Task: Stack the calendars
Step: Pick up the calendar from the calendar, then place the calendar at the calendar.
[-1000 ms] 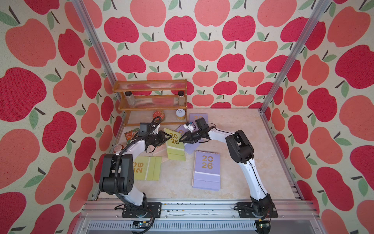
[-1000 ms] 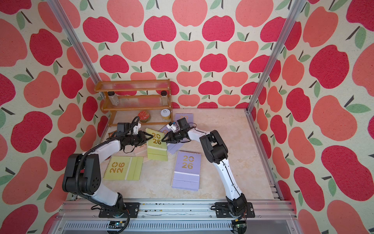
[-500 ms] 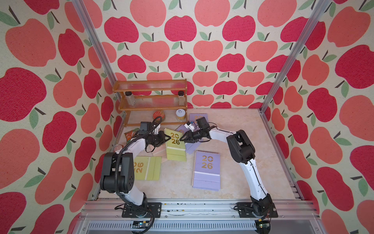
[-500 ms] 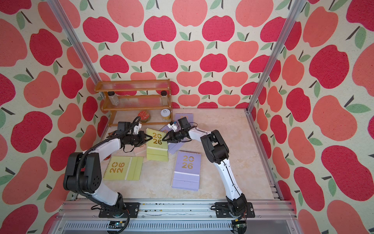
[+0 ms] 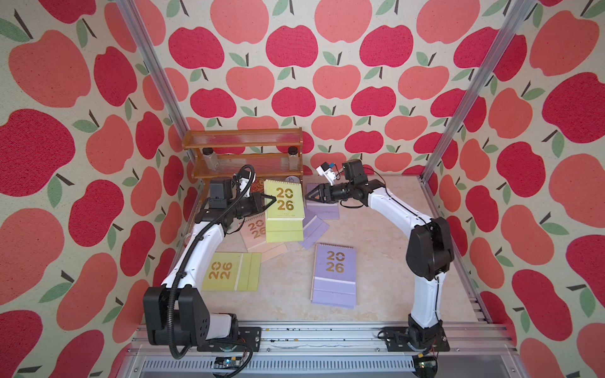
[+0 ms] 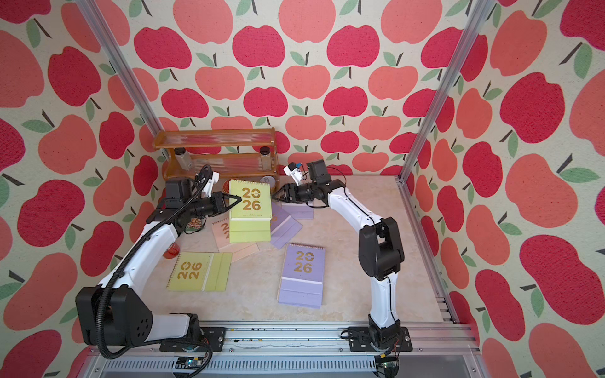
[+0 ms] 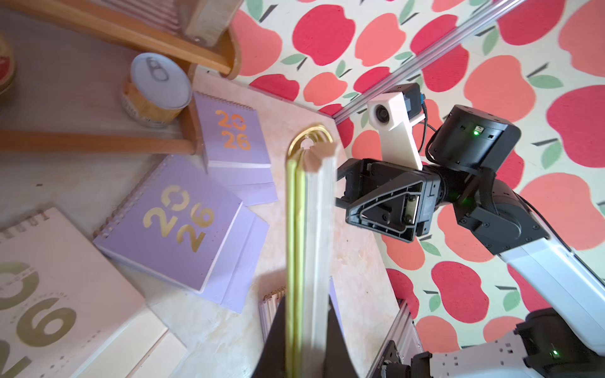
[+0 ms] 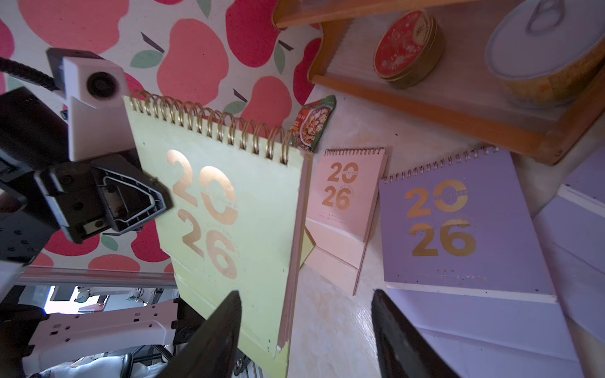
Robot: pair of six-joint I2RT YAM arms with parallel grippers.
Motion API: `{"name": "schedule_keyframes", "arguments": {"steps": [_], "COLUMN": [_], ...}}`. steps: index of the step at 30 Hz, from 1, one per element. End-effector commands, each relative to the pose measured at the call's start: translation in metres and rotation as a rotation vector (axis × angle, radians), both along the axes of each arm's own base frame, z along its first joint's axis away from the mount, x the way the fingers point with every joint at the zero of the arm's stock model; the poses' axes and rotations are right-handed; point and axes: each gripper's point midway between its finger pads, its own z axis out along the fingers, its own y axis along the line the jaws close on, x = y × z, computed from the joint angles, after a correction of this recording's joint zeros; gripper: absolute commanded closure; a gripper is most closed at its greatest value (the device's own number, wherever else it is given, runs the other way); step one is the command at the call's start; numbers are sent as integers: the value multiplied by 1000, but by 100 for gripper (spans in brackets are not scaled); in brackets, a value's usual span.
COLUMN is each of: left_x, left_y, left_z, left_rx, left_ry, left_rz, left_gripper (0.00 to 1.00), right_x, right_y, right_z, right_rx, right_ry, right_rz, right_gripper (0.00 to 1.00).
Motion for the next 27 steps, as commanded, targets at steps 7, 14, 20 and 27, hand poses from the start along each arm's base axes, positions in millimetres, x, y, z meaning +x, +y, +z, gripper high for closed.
{"name": "schedule_keyframes", "arguments": {"steps": [7,14,20,27], "left_x": [-23,-30,-32,-30], "left_y": [-26,-56,-79,-102], "left_z": [51,51,57,57], "left_rx": [-159,-184,-227,-262], "left_ry": [-157,-167,-186,-185], "left_rz": [-206,-296,-368,-417], "left_gripper": [100,100,100,100], "right_x": [-12,-34,-49,-58], "right_y": [-82,-118,-119,-115], "right_z": [35,55,58,58], "right_rx": [88,190,272,314], "right_ry": [-36,-123,-156,-175], "right_rz": [-144,-171,-106,-65], "right_gripper": [30,29,29,29]}}
